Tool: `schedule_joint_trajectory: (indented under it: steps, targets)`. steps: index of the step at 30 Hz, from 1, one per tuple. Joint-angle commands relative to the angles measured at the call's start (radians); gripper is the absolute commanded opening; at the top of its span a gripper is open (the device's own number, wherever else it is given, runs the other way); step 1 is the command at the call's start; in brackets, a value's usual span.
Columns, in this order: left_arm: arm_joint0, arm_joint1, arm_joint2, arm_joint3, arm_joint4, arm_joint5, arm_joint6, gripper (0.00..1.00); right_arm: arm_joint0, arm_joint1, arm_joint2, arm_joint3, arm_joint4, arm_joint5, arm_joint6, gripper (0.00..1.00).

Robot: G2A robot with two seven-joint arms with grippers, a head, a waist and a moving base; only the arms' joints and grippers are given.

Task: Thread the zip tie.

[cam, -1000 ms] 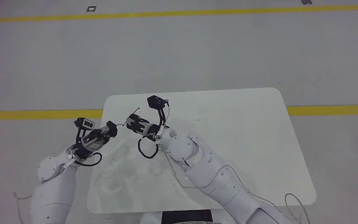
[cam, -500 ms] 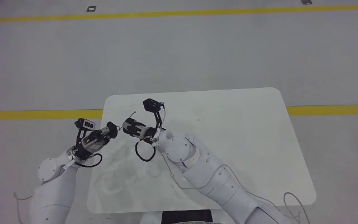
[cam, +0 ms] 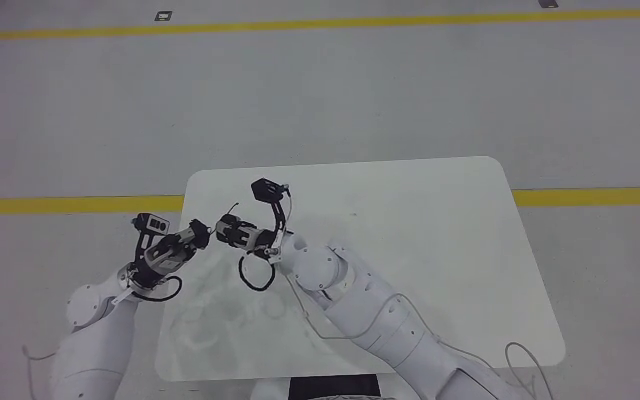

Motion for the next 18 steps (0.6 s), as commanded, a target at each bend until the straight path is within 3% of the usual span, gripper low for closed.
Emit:
schedule_joint_trajectory:
  steps: [1, 18]
  targets:
    - [0.002, 0.002, 0.000, -0.001, -0.002, -0.001, 0.002, 0.00, -0.004, 0.003, 0.007, -0.009, -0.009, 0.003, -0.005, 0.00]
    - [0.019, 0.012, 0.001, -0.015, -0.005, -0.004, 0.008, 0.00, -0.047, 0.026, 0.044, -0.090, -0.066, 0.030, -0.003, 0.00]
